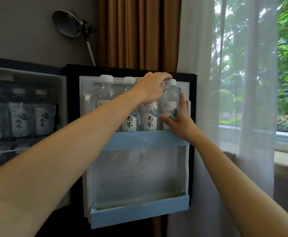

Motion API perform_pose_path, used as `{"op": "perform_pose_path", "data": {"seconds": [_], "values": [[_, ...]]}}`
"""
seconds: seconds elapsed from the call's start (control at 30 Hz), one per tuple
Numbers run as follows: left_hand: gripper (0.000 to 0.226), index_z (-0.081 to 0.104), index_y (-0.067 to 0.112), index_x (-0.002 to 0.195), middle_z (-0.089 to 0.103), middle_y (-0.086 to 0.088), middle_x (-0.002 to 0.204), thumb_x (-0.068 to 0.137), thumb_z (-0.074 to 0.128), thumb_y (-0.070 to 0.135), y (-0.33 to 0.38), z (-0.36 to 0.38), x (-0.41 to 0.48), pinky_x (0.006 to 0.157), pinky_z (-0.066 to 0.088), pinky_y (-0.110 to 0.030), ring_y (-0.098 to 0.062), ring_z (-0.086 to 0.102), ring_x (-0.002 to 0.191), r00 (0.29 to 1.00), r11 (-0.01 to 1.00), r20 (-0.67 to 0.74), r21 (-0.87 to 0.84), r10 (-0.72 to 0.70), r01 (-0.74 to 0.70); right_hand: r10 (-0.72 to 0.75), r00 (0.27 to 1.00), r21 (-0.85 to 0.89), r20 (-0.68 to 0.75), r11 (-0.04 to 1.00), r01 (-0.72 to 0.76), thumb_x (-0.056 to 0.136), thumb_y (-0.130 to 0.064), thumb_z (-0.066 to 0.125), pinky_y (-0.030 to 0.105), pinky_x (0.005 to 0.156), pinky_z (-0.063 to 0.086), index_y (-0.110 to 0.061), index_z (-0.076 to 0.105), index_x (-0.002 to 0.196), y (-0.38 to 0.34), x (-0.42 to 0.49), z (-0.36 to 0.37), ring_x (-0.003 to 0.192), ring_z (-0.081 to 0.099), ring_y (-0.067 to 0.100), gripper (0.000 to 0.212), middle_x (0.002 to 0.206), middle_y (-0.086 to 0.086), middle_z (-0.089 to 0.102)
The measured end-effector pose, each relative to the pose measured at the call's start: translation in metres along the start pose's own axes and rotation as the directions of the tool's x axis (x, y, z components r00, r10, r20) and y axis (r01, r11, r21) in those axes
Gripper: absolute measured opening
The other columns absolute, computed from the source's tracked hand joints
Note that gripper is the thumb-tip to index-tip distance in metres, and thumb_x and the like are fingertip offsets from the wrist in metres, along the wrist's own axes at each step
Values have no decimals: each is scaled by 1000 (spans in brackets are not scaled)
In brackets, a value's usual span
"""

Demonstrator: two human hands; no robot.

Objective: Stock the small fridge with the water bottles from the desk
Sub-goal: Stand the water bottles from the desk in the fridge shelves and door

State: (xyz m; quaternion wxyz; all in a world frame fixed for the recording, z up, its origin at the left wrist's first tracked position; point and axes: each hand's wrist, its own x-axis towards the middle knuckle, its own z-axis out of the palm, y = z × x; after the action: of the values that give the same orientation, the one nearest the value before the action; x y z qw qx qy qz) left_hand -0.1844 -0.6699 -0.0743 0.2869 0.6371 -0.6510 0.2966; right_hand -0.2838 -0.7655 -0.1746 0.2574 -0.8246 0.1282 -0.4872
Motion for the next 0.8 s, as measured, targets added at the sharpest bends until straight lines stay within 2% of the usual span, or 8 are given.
{"op": "perform_pose_path", "data": {"seconds": [0.2,0.27,0.33,0.4,0.5,0.57,0.63,0.8], "values": [[45,42,13,138,47,-6,140,94,35,5,2,-3,-6,107,33,-43,-24,38,131,1000,998,26,62,9,-10,12,996,41,83,999,-15,92,-26,57,30,103,33,-22,-23,145,-5,-2,-4,130,40,17,96,151,8,27],[46,39,15,140,45,-6,142,95,35,8,3,-3,-11,109,30,-44,-24,35,133,1000,993,23,116,14,-17,19,999,-27,35,999,-18,92,-28,56,37,102,40,-21,-14,148,-9,-6,-5,127,46,24,90,149,9,30],[44,39,15,139,45,-5,142,95,35,12,2,-3,-19,111,26,-44,-24,33,134,999,987,-4,154,34,-33,-2,997,-148,-81,989,-10,90,-31,57,40,93,47,-16,3,149,-10,-14,-1,118,53,27,82,144,10,38],[44,42,14,137,47,-5,140,94,37,11,1,-3,-29,112,25,-43,-22,34,133,996,986,-59,157,70,-60,-99,957,-269,-274,963,23,90,-29,57,33,81,47,-10,24,144,-11,-27,8,109,57,29,66,137,14,45],[44,47,14,133,51,-4,134,90,42,7,-5,-6,-47,110,27,-36,-19,39,128,981,981,-158,173,116,-88,-331,824,-401,-459,905,140,88,-11,58,31,73,45,1,52,121,-18,-45,28,98,57,35,36,115,21,56],[40,51,13,128,54,-5,128,89,46,9,-10,-10,-62,106,30,-33,-20,44,122,970,975,-195,197,143,-105,-473,756,-477,-453,845,242,83,-2,60,37,78,49,5,60,105,-25,-50,44,94,57,37,23,103,22,60],[34,55,11,123,57,-7,121,89,49,11,-18,-15,-78,102,34,-34,-22,49,116,962,970,-220,216,161,-113,-559,727,-512,-398,793,330,81,2,60,40,80,49,5,64,95,-33,-52,62,91,58,38,15,97,22,61],[19,65,4,104,64,-12,102,91,56,15,-48,-43,-130,87,39,-29,-27,57,99,939,939,-271,324,211,-117,-641,685,-412,-346,760,502,85,0,49,41,81,48,4,66,89,-59,-57,113,92,55,34,18,92,20,62]]}}
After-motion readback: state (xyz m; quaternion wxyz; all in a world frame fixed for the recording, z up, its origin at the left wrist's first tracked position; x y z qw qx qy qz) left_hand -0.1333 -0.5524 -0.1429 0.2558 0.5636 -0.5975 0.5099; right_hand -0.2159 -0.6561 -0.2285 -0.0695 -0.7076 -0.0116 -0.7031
